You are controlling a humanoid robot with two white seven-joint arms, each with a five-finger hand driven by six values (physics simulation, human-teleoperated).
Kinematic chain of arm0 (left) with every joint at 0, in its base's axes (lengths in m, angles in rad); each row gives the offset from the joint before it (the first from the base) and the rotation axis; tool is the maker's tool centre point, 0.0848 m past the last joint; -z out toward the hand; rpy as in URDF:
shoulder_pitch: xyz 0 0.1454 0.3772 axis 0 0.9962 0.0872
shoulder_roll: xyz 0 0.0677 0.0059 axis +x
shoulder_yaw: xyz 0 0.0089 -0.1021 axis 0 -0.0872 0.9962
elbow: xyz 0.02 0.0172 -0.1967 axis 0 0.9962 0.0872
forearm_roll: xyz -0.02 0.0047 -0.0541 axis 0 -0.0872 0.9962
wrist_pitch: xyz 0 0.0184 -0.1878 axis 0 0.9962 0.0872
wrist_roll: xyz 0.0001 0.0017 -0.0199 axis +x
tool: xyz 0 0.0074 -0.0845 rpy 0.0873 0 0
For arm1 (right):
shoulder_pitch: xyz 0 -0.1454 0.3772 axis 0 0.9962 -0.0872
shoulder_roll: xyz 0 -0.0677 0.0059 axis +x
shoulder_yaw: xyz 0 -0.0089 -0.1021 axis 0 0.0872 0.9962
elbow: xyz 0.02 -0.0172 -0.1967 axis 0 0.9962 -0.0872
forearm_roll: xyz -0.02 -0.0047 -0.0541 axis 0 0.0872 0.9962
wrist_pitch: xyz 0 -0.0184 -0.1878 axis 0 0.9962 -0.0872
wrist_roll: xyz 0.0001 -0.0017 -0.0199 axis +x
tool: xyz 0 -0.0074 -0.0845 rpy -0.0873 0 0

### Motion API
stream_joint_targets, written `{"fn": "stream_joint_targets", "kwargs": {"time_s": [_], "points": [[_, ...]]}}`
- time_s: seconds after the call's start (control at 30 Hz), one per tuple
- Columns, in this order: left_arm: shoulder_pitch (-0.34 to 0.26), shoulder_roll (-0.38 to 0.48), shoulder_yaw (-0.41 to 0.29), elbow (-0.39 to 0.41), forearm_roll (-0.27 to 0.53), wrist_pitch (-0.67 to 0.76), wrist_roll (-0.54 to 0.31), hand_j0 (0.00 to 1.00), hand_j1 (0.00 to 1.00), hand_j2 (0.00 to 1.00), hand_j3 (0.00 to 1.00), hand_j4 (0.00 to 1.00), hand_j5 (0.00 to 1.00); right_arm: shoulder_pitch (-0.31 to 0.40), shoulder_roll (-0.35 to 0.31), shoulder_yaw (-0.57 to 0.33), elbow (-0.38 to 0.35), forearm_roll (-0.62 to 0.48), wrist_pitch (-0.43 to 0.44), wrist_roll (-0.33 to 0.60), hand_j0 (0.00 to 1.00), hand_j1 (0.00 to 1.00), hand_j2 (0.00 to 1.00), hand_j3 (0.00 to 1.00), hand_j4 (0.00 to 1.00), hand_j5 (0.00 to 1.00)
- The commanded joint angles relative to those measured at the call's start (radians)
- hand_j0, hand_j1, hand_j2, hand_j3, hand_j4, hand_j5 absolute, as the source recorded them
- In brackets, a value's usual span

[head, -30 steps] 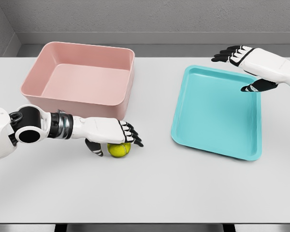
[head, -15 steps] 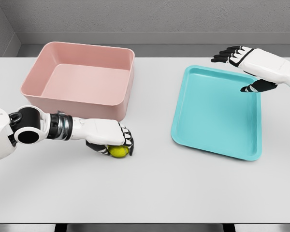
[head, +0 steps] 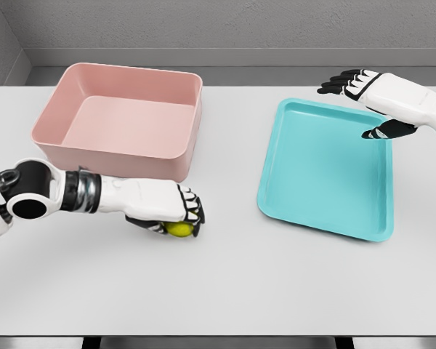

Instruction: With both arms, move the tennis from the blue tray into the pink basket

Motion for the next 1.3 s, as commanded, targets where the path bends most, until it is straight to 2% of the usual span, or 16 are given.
{"fn": "stream_joint_targets", "kwargs": {"time_s": [0.0, 0.1, 0.47, 0.57, 0.67, 0.83, 1.0, 1.17, 1.27], "points": [[-0.002, 0.027, 0.013, -0.029, 0.023, 0.001, -0.001, 0.49, 0.49, 0.49, 0.49, 0.49, 0.49, 0.0, -0.002, -0.001, 0.0, -0.007, 0.001, -0.001, 1.0, 1.0, 1.0, 1.0, 1.0, 1.0], [-0.014, 0.029, 0.038, -0.029, 0.034, 0.001, -0.004, 0.49, 0.49, 0.49, 0.49, 0.49, 0.49, 0.0, -0.002, -0.001, 0.0, -0.007, 0.001, -0.001, 1.0, 1.0, 1.0, 1.0, 1.0, 1.0], [-0.129, 0.052, 0.038, -0.017, 0.103, -0.012, -0.008, 0.49, 0.49, 0.49, 0.49, 0.49, 0.49, 0.0, -0.002, -0.001, 0.0, -0.007, 0.001, -0.001, 1.0, 1.0, 1.0, 1.0, 1.0, 1.0], [-0.167, 0.063, 0.047, 0.021, 0.123, -0.042, -0.008, 0.49, 0.49, 0.49, 0.49, 0.49, 0.49, 0.0, -0.003, -0.001, 0.0, -0.007, 0.001, -0.001, 1.0, 1.0, 1.0, 1.0, 1.0, 1.0], [-0.172, 0.058, 0.051, 0.053, 0.123, -0.042, -0.008, 0.49, 0.49, 0.49, 0.49, 0.49, 0.49, 0.0, -0.003, -0.001, 0.0, -0.007, 0.001, -0.001, 1.0, 1.0, 1.0, 1.0, 1.0, 1.0], [-0.198, 0.032, 0.053, 0.152, 0.126, -0.064, -0.007, 0.49, 0.49, 0.49, 0.49, 0.49, 0.49, 0.0, -0.002, -0.001, 0.0, -0.007, 0.001, -0.001, 1.0, 1.0, 1.0, 1.0, 1.0, 1.0], [-0.213, -0.054, 0.054, 0.325, 0.116, -0.114, -0.004, 0.49, 0.49, 0.49, 0.49, 0.49, 0.49, -0.002, -0.002, -0.001, -0.002, -0.007, 0.001, -0.001, 1.0, 1.0, 1.0, 1.0, 1.0, 1.0], [-0.219, -0.092, 0.056, 0.434, 0.113, -0.115, -0.001, 0.49, 0.49, 0.49, 0.49, 0.49, 0.49, 0.0, -0.002, -0.001, -0.002, -0.007, 0.001, -0.001, 1.0, 1.0, 1.0, 1.0, 1.0, 1.0], [-0.218, -0.117, 0.094, 0.504, 0.11, -0.113, 0.002, 0.49, 0.49, 0.49, 0.49, 0.49, 0.49, 0.0, -0.002, -0.001, -0.002, -0.007, 0.001, -0.001, 1.0, 1.0, 1.0, 1.0, 1.0, 1.0]]}}
